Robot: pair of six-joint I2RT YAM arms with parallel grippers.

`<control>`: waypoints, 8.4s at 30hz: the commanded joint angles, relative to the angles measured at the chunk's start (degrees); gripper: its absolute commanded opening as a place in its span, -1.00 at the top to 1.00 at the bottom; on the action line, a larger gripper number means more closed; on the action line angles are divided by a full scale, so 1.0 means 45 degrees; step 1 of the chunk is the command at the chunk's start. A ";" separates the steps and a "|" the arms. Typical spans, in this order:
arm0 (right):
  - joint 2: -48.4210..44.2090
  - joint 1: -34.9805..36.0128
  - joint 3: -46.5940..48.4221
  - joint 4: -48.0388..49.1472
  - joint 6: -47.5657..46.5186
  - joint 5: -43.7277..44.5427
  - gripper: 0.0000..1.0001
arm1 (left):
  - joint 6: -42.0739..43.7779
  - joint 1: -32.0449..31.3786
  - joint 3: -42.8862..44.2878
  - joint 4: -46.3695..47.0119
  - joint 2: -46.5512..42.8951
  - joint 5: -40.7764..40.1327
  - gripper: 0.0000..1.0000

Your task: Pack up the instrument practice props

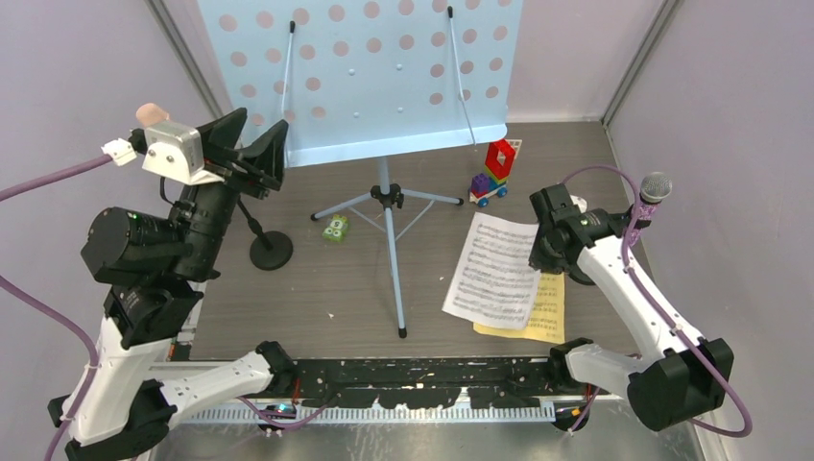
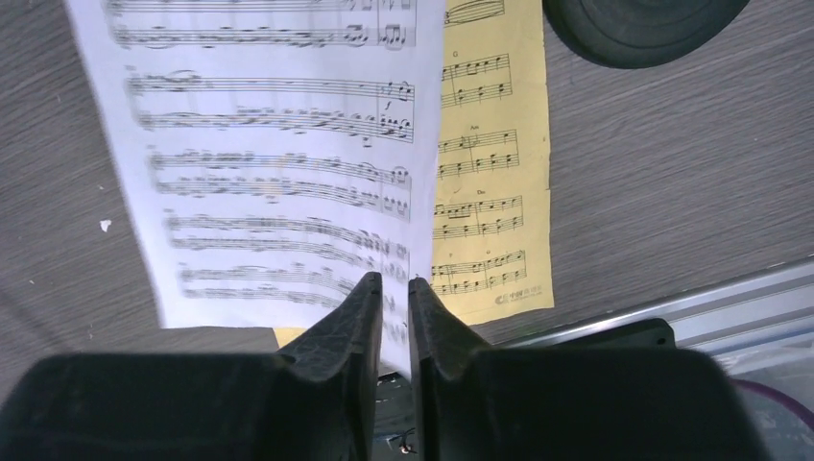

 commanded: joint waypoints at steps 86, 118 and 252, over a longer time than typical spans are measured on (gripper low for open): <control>-0.8289 -0.0051 -0.3718 0.5500 0.1700 -0.4792 -0.56 | -0.3826 0.4492 -0.9478 1.1097 0.3740 1.0159 -0.27; -0.8144 -0.0056 -0.4845 0.7915 0.3038 -0.6386 -0.48 | -0.2972 0.4643 -0.8020 0.8168 0.5326 1.3614 1.00; 0.3161 0.4246 -0.4198 2.5231 -0.4236 -0.9652 0.50 | -0.2916 0.4662 -0.8038 0.8059 0.4810 1.5436 1.00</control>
